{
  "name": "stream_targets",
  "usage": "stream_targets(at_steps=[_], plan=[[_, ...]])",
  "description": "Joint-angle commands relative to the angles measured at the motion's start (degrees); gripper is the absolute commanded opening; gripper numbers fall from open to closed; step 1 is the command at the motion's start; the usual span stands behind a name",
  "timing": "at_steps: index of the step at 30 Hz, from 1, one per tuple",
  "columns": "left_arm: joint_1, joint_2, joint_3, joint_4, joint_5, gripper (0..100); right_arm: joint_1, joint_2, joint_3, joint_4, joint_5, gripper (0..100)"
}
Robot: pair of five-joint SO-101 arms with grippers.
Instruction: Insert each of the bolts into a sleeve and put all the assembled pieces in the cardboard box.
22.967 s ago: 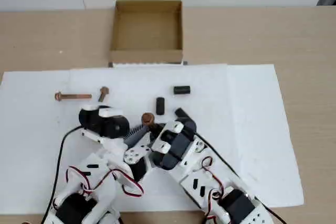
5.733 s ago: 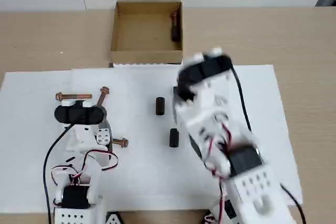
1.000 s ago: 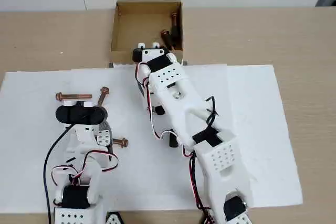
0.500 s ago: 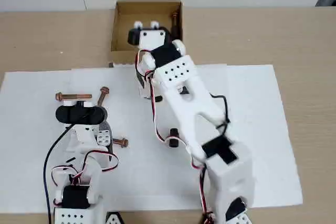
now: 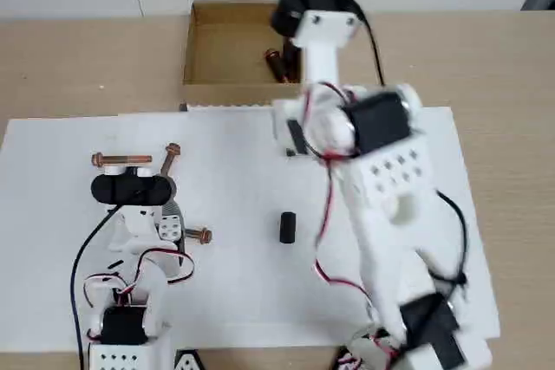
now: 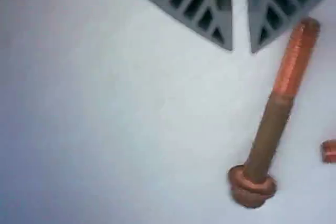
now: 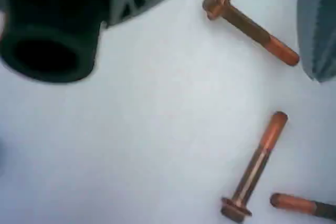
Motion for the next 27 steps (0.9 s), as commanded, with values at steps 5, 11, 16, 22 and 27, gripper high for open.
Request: stream_targets(at_steps=[5,11,16,22,27], plan=[[-5.8,-0.4,-12.2,7.9,-0.3,1,5.9,-22.1,22.5,0.0,-0.4,0.3],[-5.6,-0.4,-16.1,12.7,-2.4,1,12.4,-34.5,40.3,-3.9,0.0,0.3],[-5.8,-0.3,-16.3,13.0,-7.7,1,14.5,-43.3,52.7,-7.9,2.0,0.3],[-5.7,9.1,-23.5,13.5,-9.7,1,14.8,-53.4,64.5,-11.5,2.0,0.3],[-5.6,27.6,-37.1,13.5,-9.6,1,14.8,-61.6,72.4,-14.7,2.0,0.3]])
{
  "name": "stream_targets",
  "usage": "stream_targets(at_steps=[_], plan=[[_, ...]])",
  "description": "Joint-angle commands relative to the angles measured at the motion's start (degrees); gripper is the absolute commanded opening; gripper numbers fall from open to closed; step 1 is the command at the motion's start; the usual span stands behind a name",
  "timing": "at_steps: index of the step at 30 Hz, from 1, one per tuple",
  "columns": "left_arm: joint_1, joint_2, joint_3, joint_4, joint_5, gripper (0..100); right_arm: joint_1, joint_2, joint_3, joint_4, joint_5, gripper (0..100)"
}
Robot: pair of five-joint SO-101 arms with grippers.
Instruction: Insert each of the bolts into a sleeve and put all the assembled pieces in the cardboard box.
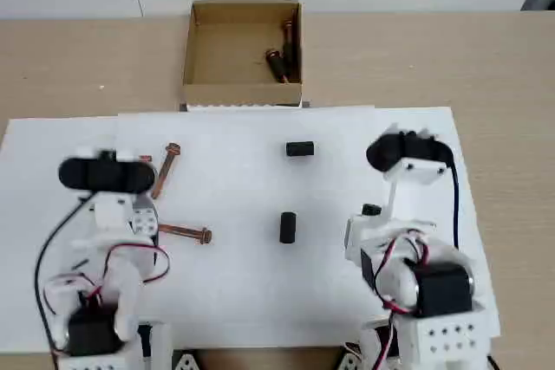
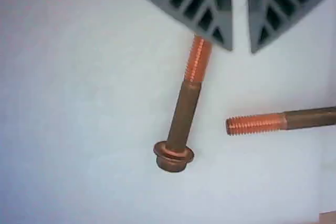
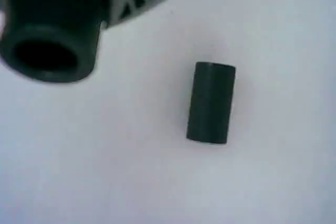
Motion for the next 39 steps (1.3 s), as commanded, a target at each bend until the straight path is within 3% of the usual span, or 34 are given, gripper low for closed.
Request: stream_targets(at_steps=[1,7,20,25,39], plan=[[-0.3,14.1,-11.8,0.2,-0.2,1,0.2,-5.8,3.9,-3.3,0.6,0.3],[-0.2,35.4,-28.1,3.7,-0.2,1,0.1,-13.8,11.5,-6.5,0.6,0.3],[-0.2,77.3,-56.9,23.7,-0.6,1,0.0,-18.4,12.7,-6.9,0.6,0.3],[-0.2,89.5,-69.1,30.4,-6.1,1,0.0,-18.3,12.7,-6.9,0.6,0.3],[-0.1,110.0,-87.7,32.8,-9.1,9,0.0,-18.3,12.7,-6.8,0.6,0.3]])
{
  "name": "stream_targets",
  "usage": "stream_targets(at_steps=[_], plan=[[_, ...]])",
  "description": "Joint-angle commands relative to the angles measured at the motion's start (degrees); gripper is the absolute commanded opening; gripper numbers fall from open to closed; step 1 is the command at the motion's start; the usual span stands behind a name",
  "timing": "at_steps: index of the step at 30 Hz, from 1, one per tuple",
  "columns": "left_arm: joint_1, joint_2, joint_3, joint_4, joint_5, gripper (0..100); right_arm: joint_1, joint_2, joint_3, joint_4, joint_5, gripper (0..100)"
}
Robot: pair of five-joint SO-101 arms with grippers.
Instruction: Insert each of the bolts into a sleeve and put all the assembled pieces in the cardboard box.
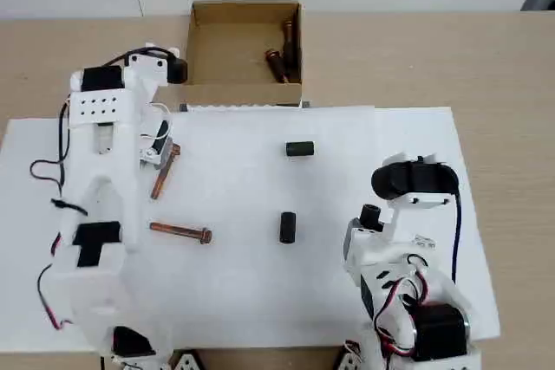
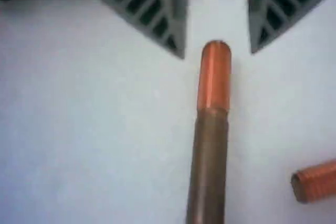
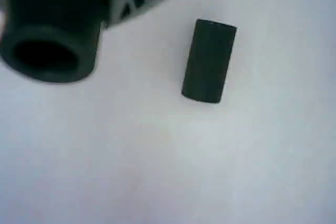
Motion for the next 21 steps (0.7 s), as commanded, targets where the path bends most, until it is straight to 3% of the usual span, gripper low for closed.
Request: stream_targets(at_steps=[1,12,21], plan=[[-0.1,2.7,-5.5,0.4,-0.5,9,0.0,-0.4,-0.4,-1.2,0.6,0.3],[0.0,13.4,-16.4,0.6,-2.7,13,-0.1,-0.8,0.7,-1.3,0.6,0.3],[3.0,19.1,-17.8,0.2,-2.7,13,-0.1,-0.8,0.7,-1.3,0.6,0.3]])
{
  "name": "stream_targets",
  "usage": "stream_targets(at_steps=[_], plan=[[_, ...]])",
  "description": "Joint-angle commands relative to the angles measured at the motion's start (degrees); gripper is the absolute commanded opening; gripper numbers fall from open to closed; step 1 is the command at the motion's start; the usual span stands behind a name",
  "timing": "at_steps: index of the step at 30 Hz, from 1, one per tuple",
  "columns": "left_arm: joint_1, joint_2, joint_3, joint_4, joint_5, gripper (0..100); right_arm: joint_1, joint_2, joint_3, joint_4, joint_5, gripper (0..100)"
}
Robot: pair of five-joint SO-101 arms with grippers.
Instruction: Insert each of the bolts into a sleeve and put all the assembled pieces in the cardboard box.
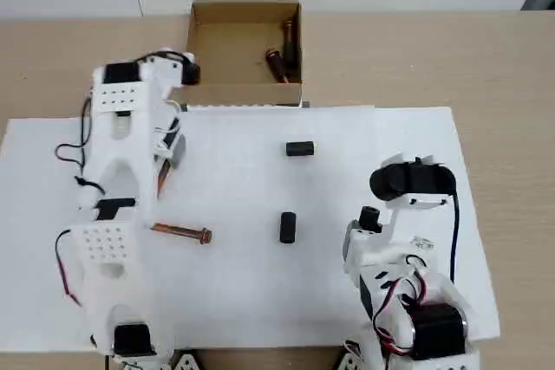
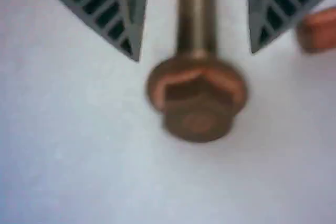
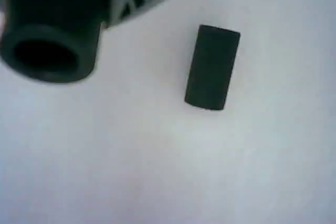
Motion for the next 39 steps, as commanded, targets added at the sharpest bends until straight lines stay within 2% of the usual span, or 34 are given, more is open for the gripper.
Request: stream_targets(at_steps=[1,3,8,13,19,27,36,39], plan=[[1.5,0.8,-2.2,-0.4,-0.3,13,0.0,-0.4,-0.4,-1.3,0.6,0.3],[1.7,1.4,-2.2,-1.2,-0.3,11,0.0,-0.4,-0.4,-1.3,0.6,0.3],[1.6,2.2,-2.2,-2.8,-0.3,0,0.0,-0.4,-0.4,-1.3,0.6,0.3],[1.6,1.6,-2.4,-2.5,-0.3,1,0.0,-0.4,-0.4,-1.3,0.6,0.3],[2.4,-3.7,-7.6,2.7,0.0,1,0.0,-0.4,-3.2,-1.2,0.6,0.3],[6.2,-22.8,-2.1,2.7,0.1,1,-0.1,-0.4,-11.3,2.3,3.0,0.3],[9.7,-45.6,15.4,2.5,1.4,1,0.0,-0.5,-13.7,6.5,7.8,0.3],[9.3,-51.8,21.6,-0.2,1.5,1,0.1,-0.5,-13.7,6.5,8.7,0.3]])
